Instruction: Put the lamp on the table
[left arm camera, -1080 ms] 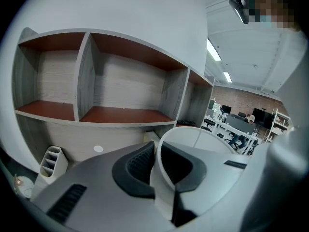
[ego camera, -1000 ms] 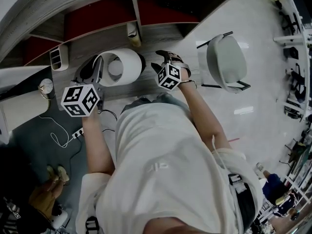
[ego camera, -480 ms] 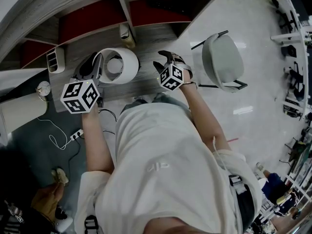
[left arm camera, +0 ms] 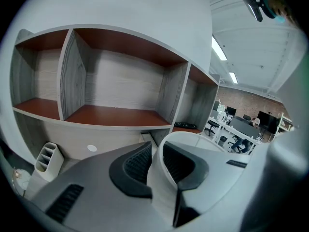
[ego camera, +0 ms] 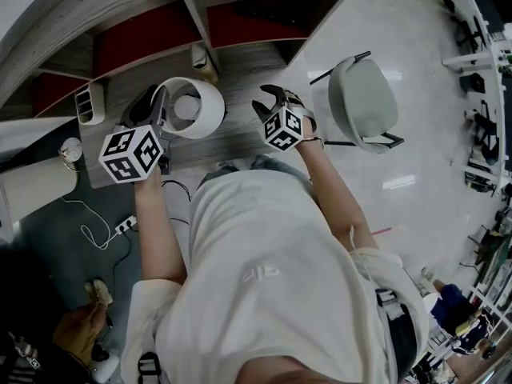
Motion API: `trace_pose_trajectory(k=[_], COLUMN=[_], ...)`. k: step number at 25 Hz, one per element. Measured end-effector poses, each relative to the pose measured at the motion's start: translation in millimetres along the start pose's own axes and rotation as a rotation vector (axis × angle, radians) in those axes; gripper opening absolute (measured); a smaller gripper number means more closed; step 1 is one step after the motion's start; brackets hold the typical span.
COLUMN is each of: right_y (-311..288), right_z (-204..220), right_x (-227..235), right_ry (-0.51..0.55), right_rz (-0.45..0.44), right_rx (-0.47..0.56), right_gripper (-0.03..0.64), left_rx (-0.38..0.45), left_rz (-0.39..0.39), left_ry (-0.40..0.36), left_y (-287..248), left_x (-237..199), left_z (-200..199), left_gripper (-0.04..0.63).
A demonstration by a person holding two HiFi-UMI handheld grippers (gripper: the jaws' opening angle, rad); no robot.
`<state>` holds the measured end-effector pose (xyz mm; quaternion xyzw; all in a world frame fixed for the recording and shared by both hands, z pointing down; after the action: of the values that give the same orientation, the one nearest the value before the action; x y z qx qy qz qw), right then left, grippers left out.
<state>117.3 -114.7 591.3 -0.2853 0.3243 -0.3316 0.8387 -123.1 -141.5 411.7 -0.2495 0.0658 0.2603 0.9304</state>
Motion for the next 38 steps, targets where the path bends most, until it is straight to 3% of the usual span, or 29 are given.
trace_pose_trajectory(k=[15,27,34,38], right_y=[5,17,17,18], right_z=[-11,-38,-46,-49], right_x=[1,15,13,12], right_ry=[-0.007,-0.113,-0.109,-0.105], right_rz=[0.002,0.007,-0.003,-0.003], right_rx=[0.022,0.084,0.089,0.093], right_gripper=[0.19,0.171,0.17,0.17], left_rx=[0.019,0.023,0.027,0.046], left_rz=[0.012,0.036,0.052,0.072], left_ry=[0.116,0.161,0.177,0.191], left_y=[-8,-8,-7,-3], left_x=[-11,-14,-18,-18], left_z=[-2,-3,-5,-12], left_gripper=[0.158,0.201,0.273,0.276])
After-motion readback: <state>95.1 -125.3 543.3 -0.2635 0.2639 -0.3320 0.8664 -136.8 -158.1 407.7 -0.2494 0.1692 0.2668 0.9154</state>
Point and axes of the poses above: the fingertips, and each gripper's own axes: y backward along the fingers, x to its right, z out of its underside, the point moved 4 cm from there along y, backward along the fingers, and after that the axes turned 4 degrees about z, right-handed, at the moved point
